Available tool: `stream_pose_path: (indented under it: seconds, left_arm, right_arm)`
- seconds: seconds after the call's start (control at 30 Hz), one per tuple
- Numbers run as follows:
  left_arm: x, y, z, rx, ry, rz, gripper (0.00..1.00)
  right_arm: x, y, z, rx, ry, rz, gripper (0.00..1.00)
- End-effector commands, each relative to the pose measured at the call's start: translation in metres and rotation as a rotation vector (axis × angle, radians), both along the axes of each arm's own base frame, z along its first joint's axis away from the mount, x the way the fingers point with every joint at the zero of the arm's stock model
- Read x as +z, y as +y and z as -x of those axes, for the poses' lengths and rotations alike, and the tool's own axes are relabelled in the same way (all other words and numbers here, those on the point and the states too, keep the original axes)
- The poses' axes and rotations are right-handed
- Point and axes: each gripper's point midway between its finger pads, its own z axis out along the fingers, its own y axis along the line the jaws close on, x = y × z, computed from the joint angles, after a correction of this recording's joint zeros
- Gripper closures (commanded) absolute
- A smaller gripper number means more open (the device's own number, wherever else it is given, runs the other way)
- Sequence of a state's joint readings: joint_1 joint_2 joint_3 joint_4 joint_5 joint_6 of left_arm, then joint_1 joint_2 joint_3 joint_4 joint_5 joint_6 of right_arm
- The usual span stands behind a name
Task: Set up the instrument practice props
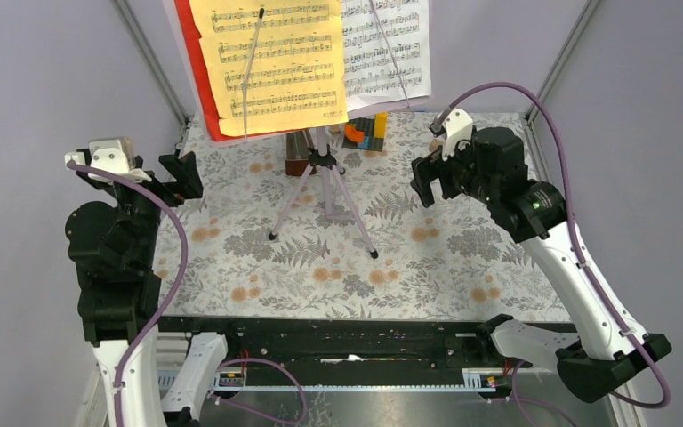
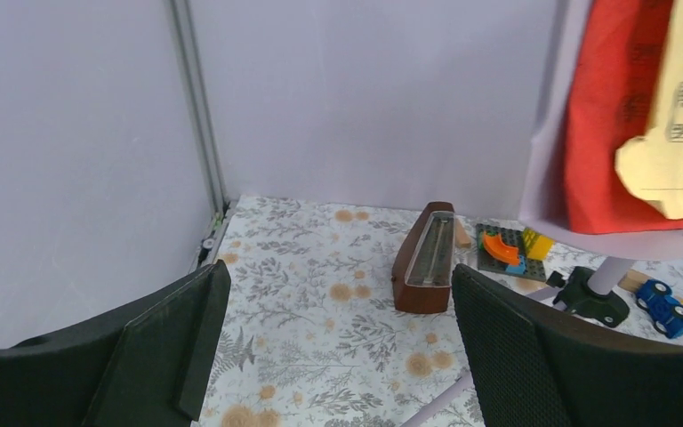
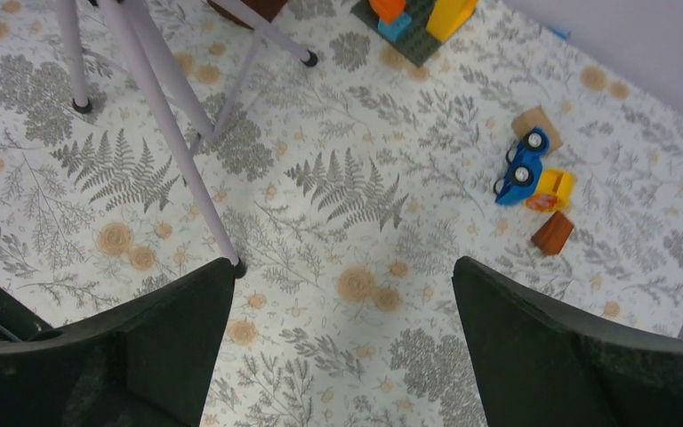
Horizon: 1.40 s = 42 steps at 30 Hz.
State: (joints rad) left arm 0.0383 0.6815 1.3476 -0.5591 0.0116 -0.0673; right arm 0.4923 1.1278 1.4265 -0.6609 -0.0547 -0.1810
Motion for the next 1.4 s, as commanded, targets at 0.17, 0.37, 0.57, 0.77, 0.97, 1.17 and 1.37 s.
stream_pose_path:
  seconds: [0.17,0.37,0.57,0.77,0.97,1.17,1.37]
  left_arm:
    - [-0.036,0.024,-0.015,0.132,0.072,0.053,0.01]
    - [-0.064,0.025,-0.024,0.138,0.133,0.062,0.01]
    - [-0.104,0.021,-0.045,0.116,0.199,0.077,0.01]
    - [-0.134,0.020,-0.062,0.103,0.182,0.076,0.01]
    - [-0.171,0.013,-0.076,0.046,0.179,0.036,0.01]
    - [-0.193,-0.003,-0.085,-0.063,0.180,-0.050,0.01]
    - [-0.206,-0.016,-0.089,-0.140,0.159,-0.055,0.01]
  right_arm:
    - [-0.034,-0.014,-0.014,-0.064,0.055,-0.094,0.01]
    - [-0.068,-0.019,-0.027,-0.103,0.107,-0.116,0.01]
    - [-0.091,-0.021,-0.038,-0.135,0.100,-0.146,0.01]
    - [-0.107,-0.028,-0.050,-0.175,0.093,-0.175,0.01]
    - [-0.118,-0.031,-0.053,-0.191,0.092,-0.163,0.01]
    - [-0.119,-0.033,-0.056,-0.199,0.071,-0.150,0.01]
    - [-0.119,-0.033,-0.055,-0.186,0.054,-0.147,0.01]
